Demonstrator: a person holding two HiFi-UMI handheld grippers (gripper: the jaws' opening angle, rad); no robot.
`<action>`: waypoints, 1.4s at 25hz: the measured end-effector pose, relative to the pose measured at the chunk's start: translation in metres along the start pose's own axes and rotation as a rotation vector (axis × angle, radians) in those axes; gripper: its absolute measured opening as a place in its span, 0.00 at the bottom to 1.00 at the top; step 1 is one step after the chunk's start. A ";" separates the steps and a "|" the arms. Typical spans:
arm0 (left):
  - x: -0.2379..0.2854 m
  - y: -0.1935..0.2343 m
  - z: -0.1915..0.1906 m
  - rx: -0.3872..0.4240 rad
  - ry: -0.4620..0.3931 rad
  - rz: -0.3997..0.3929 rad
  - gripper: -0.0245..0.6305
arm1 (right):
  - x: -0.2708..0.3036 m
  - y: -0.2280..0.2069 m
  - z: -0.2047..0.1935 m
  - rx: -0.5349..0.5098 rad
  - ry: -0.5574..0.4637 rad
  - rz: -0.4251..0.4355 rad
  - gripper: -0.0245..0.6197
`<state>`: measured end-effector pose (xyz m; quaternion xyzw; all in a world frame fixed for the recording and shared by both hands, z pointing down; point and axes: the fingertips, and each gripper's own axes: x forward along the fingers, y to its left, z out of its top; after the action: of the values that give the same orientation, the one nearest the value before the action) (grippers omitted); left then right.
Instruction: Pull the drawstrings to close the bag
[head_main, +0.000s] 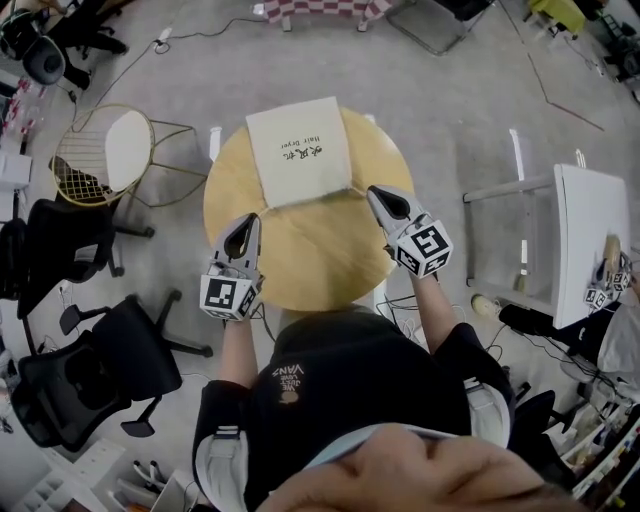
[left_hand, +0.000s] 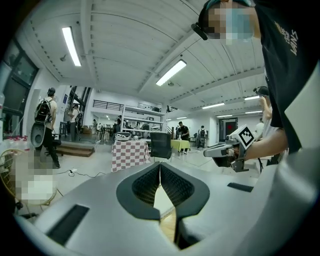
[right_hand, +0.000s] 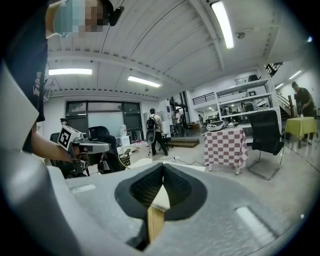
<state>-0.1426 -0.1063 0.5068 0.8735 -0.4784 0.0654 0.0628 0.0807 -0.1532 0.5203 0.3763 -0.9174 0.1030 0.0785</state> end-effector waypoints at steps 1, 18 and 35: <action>0.001 0.002 -0.004 0.004 0.006 -0.002 0.03 | 0.002 -0.001 -0.003 -0.001 0.004 0.002 0.04; 0.021 0.012 -0.086 -0.054 0.171 -0.018 0.03 | 0.034 -0.022 -0.093 0.006 0.176 0.038 0.04; 0.030 0.035 -0.108 -0.094 0.210 0.004 0.03 | 0.060 -0.034 -0.141 -0.016 0.334 0.103 0.18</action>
<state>-0.1622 -0.1308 0.6196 0.8570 -0.4734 0.1339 0.1533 0.0718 -0.1818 0.6738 0.3057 -0.9105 0.1605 0.2275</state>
